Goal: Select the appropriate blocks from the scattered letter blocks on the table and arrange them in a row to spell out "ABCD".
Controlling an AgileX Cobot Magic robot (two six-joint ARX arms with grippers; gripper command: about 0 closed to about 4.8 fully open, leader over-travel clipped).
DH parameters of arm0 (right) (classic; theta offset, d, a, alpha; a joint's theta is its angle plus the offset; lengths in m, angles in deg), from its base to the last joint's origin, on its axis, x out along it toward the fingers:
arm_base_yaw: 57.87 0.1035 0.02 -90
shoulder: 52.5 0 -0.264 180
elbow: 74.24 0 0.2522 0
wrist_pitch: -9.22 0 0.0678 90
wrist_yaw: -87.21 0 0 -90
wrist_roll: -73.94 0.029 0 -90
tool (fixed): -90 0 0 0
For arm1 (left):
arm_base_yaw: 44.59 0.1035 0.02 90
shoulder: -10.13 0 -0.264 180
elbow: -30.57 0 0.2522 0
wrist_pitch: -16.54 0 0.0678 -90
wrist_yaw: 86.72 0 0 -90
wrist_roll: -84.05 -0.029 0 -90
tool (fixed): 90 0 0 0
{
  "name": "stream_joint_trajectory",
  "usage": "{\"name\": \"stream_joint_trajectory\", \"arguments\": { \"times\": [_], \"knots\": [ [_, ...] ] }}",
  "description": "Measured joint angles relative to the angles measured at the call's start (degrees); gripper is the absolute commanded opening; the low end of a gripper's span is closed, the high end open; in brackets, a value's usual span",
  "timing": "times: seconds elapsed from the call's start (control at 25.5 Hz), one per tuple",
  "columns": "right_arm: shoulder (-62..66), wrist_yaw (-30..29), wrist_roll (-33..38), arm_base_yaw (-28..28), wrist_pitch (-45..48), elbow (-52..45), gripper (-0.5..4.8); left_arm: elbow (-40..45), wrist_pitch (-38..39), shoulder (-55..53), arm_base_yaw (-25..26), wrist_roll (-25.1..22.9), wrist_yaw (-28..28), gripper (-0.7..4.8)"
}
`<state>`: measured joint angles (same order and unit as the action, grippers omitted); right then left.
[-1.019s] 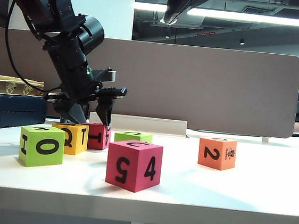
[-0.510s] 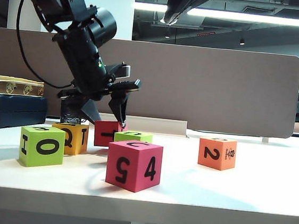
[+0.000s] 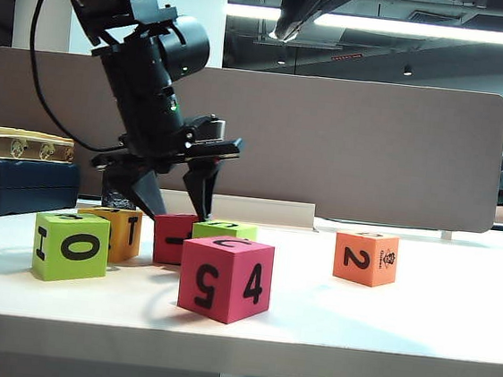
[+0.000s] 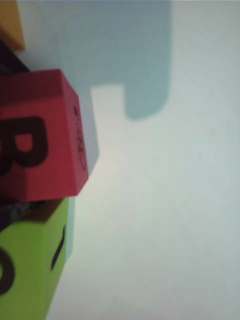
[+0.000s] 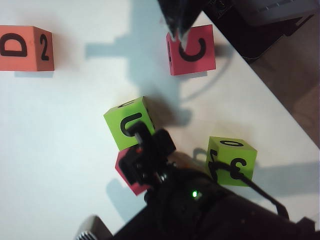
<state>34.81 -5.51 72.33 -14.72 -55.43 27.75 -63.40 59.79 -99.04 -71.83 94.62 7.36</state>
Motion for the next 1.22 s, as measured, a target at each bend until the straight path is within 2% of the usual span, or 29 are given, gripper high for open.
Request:
{"name": "stream_joint_trajectory", "arguments": {
  "times": [0.04,0.31,0.51,1.22],
  "knots": [
    [0.0,0.0,0.0,0.0,0.0,0.0,-0.02,0.0,0.3,0.1,-0.6,0.0,0.0,2.33],
    [0.0,0.0,0.0,0.0,-0.2,0.0,-0.01,0.0,1.9,4.5,-0.5,-0.7,-2.6,2.31],
    [0.0,0.0,0.0,0.0,-0.2,0.0,-0.02,0.0,6.4,4.6,-0.5,-0.7,-2.7,2.32],
    [0.0,0.0,0.0,0.1,-0.7,0.0,-0.01,0.0,5.2,2.3,-0.5,-0.7,-2.8,2.33]
  ]
}}
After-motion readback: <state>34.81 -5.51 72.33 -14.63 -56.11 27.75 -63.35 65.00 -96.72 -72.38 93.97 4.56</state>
